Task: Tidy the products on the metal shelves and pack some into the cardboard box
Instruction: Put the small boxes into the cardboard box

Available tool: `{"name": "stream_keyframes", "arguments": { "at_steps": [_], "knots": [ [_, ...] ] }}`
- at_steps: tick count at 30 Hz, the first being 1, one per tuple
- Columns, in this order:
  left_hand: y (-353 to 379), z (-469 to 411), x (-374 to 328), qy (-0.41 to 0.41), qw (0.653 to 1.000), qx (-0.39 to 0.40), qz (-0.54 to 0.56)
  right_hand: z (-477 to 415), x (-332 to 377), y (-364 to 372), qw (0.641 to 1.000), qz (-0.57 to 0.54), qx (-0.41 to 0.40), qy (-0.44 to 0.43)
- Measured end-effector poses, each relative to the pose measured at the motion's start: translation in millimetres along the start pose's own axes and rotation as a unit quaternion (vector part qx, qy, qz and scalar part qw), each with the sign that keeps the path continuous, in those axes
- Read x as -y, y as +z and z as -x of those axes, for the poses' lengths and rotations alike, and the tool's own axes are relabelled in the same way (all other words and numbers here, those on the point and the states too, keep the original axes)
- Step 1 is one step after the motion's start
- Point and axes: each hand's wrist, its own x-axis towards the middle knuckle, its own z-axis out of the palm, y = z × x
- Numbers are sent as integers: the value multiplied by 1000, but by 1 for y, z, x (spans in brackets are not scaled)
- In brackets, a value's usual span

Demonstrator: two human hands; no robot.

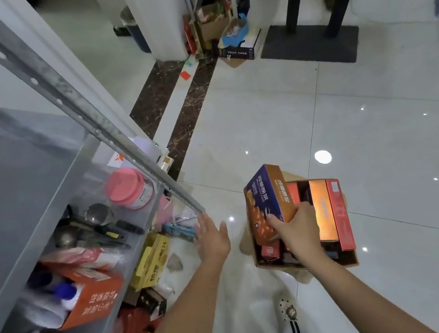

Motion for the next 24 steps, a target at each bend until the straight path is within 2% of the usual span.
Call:
{"name": "stream_keyframes", "arguments": {
  "at_steps": [2, 3, 8, 13, 16, 21, 24],
  "knots": [
    [15, 2, 29, -49, 997, 50, -33, 1, -1, 19, 1000, 15, -11, 16],
    [21, 3, 36, -47, 997, 57, -23, 2, -4, 27, 999, 31, -25, 22],
    [32, 5, 23, 99, 994, 56, 1, 12, -23, 36, 993, 100, -71, 6],
    [51, 4, -4, 200, 974, 108, -22, 6, -35, 13, 983, 154, -103, -5],
    [64, 9, 0, 230, 964, 128, -43, 6, -39, 13, 984, 142, -105, -13],
    [69, 7, 6, 250, 957, 146, 17, 10, -38, 25, 994, 15, -110, -11],
    [65, 0, 11, 276, 948, 156, 8, 9, -35, 29, 992, 16, -118, -29]
  ]
}}
